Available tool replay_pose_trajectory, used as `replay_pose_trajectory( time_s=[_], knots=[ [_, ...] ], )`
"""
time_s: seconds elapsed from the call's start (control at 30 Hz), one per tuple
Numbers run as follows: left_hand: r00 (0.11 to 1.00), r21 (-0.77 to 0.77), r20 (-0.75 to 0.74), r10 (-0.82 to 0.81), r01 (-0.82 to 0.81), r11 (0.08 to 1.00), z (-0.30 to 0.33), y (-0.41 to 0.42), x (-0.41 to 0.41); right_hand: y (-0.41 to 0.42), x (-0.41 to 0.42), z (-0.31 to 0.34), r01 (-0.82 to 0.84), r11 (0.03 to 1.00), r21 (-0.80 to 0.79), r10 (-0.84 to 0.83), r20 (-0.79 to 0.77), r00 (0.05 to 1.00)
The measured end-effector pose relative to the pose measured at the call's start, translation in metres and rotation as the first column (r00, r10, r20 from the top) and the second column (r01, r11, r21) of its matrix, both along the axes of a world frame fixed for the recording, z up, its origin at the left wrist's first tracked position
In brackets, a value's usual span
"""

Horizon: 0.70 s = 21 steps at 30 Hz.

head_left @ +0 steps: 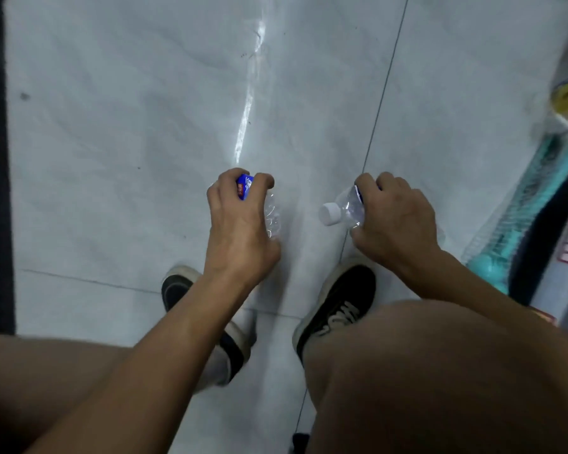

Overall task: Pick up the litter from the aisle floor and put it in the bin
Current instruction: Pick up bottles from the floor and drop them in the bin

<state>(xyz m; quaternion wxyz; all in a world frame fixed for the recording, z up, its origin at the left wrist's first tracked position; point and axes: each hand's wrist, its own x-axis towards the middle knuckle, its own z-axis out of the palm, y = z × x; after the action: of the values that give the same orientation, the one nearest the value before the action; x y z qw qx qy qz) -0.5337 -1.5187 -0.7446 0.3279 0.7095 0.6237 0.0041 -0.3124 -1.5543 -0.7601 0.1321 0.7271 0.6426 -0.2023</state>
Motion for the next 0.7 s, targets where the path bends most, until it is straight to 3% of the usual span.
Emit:
replay_pose_trajectory(
  time_s=[0.4, 0.7],
  knots=[
    [0.978, 0.125, -0.02, -0.205, 0.206, 0.97, 0.353, 0.018, 0.014, -0.024, 0.005, 0.344, 0.072, 0.996, -0.061, -0.076, -0.071, 0.995],
    [0.885, 0.103, -0.163, -0.436, 0.455, 0.885, 0.583, 0.035, 0.022, -0.038, 0.002, 0.568, 0.184, 0.982, -0.038, -0.188, -0.131, 0.973]
  ],
)
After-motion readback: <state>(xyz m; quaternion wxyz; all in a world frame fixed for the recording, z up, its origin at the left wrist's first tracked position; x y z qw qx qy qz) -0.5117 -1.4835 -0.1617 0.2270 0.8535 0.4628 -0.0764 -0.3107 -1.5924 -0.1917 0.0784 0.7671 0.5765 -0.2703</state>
